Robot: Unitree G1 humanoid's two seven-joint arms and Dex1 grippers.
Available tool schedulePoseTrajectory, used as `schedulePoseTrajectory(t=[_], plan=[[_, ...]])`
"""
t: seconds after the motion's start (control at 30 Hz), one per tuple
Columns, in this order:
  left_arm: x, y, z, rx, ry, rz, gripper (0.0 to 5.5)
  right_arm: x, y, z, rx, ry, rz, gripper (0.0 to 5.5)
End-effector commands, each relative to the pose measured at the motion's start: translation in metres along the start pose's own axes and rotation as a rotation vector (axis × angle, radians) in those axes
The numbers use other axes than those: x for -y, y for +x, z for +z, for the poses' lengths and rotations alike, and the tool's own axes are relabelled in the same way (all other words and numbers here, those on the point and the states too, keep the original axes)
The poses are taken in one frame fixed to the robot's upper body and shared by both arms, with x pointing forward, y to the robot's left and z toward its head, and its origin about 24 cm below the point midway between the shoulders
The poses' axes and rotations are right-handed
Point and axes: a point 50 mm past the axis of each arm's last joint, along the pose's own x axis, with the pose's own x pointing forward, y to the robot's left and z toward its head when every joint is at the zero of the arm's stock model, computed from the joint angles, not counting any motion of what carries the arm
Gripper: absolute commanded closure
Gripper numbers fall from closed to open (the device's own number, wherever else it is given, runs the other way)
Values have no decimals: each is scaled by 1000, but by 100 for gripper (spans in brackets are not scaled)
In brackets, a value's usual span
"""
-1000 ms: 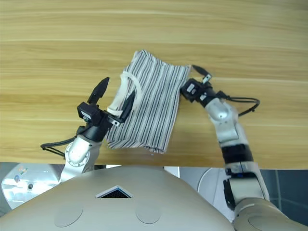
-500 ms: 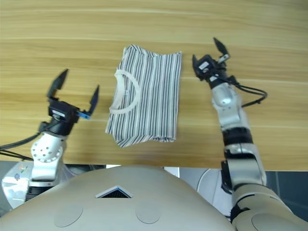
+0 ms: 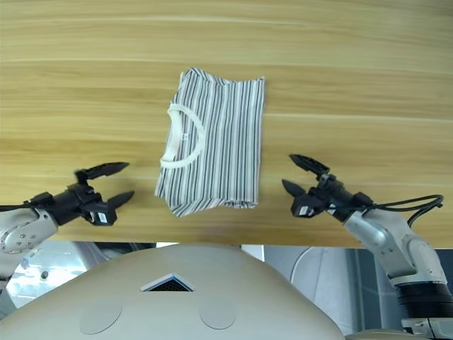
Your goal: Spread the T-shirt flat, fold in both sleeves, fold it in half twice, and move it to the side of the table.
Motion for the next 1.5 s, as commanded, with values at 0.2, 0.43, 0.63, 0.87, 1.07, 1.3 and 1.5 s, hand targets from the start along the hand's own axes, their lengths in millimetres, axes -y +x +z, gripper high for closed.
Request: schedulePoseTrajectory(t=[0.2,0.43,0.63,0.87,1.07,1.3,1.5], plan=[[4,16,-11,28,6,-100,120,-4,7,3,11,-8,53,149],[4,29,-4,120,45,-174,120,-7,18,14,94,-21,93,149],[-2,38,1,175,83,-211,120,-13,22,24,162,-28,154,149],[-4,45,-4,187,78,-234,120,-21,10,29,178,-8,232,149],[-3,51,-4,209,69,-252,120,-18,10,30,197,0,242,149],[-1,58,-3,249,78,-308,224,-19,21,30,220,-8,252,149],[-3,62,0,278,83,-327,314,-20,25,34,252,-22,269,149]])
